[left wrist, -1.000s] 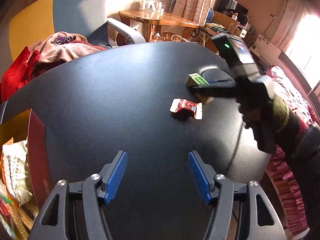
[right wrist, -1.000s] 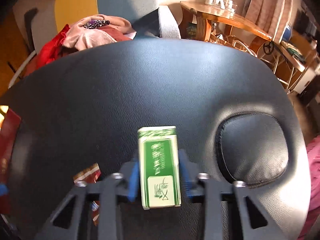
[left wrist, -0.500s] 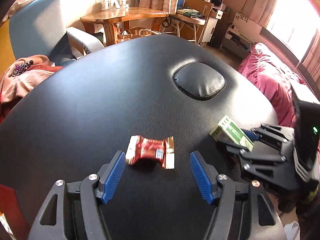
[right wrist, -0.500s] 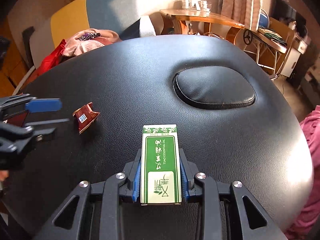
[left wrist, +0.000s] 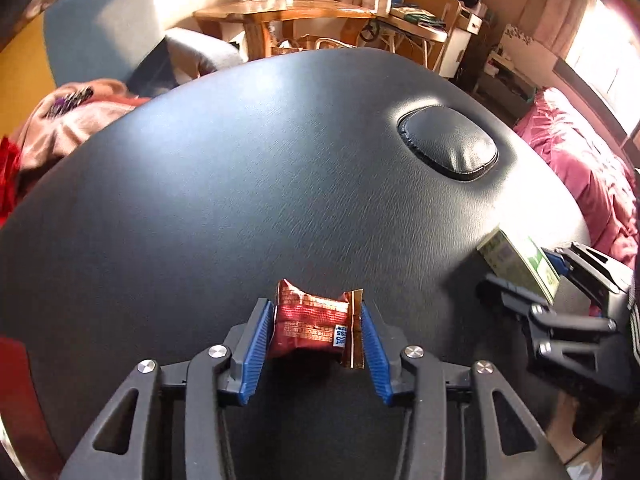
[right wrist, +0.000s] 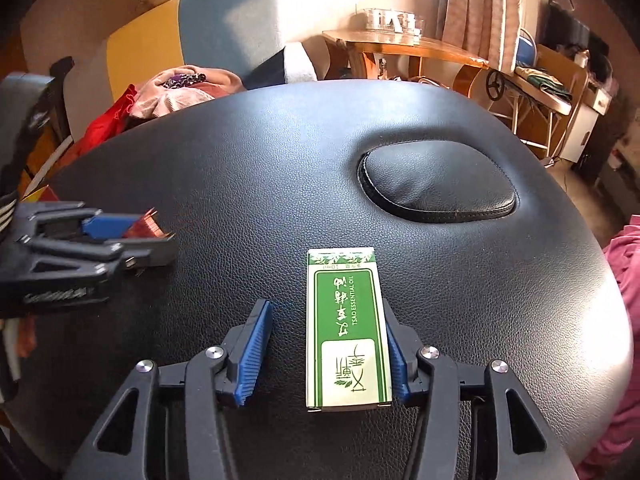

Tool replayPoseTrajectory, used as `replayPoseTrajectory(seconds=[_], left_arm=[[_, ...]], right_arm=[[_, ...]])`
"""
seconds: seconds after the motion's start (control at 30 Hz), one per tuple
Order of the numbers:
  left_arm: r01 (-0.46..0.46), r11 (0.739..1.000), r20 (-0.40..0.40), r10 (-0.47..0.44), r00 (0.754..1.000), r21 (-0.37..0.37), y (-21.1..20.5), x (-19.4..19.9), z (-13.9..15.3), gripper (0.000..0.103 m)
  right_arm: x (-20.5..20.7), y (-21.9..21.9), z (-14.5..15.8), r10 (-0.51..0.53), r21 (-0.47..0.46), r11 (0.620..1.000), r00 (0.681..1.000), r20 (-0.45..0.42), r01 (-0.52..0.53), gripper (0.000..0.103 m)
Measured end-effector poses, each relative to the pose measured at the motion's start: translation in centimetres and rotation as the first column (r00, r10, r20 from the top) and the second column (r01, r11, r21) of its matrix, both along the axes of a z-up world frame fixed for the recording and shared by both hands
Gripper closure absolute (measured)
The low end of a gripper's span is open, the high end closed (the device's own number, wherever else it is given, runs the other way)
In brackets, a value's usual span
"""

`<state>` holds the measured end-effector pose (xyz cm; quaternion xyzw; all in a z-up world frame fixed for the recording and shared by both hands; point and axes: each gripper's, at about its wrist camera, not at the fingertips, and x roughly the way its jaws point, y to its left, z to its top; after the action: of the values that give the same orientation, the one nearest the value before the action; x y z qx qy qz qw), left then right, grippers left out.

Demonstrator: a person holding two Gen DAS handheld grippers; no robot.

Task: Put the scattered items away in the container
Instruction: 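Grasp the second red packet with the left tool while the right tool sets the green box upright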

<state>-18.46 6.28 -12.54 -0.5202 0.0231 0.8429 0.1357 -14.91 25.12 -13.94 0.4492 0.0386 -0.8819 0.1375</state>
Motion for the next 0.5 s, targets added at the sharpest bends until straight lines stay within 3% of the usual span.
replayPoseTrajectory(seconds=[0.13, 0.3, 0.5], left_arm=[[-0.045, 0.998, 0.013, 0.045, 0.999, 0.037, -2.6, 3.9, 0.3, 0.059], [-0.101, 0.991, 0.032, 0.099, 0.995, 0.092, -5.4, 9.2, 0.6, 0.059], [-0.107, 0.99, 0.02, 0.106, 0.994, 0.09, -7.2, 14.3, 1.0, 0.058]], right_arm=[[0.6, -0.8, 0.2, -0.012, 0.004, 1.0, 1.0, 0.003, 0.012, 0.057], [2.5, -3.1, 0.6, 0.028, -0.058, 0.998, 0.999, 0.03, -0.027, 0.062], [5.8, -8.0, 0.9, 0.114, -0.13, 0.986, 0.992, 0.054, -0.106, 0.062]])
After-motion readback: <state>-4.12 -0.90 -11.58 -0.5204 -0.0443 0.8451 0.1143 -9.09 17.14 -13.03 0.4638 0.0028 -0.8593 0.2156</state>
